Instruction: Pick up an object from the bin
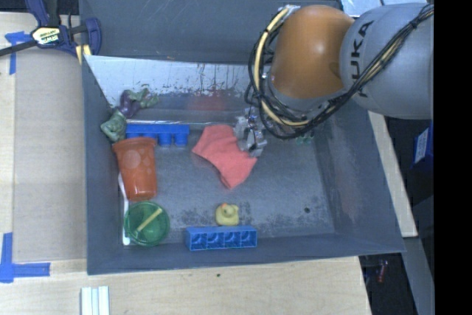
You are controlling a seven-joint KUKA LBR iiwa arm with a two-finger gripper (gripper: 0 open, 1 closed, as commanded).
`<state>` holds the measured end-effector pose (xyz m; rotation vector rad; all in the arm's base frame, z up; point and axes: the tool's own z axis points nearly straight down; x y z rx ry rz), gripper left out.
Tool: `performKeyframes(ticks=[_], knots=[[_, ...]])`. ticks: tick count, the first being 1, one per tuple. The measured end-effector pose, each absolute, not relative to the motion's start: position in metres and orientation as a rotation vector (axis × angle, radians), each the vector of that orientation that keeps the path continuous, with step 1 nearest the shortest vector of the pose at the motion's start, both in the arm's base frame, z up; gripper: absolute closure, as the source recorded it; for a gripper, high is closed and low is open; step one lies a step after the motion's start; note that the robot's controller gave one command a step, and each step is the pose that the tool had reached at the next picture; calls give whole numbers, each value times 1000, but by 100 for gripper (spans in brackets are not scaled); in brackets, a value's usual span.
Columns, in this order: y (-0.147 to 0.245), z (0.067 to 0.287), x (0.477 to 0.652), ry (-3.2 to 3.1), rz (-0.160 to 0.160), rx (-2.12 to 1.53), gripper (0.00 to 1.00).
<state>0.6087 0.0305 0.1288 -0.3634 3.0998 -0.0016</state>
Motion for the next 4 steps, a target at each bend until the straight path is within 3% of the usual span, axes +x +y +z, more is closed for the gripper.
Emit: performKeyframes(ticks=[1, 2, 3, 4], knots=[[38, 196, 609, 3112, 1, -209, 100], [21, 124, 613, 3099, -2, -279, 100], [26, 157, 611, 3103, -1, -285, 100], [17, 242, 601, 3094, -2, -409, 100]])
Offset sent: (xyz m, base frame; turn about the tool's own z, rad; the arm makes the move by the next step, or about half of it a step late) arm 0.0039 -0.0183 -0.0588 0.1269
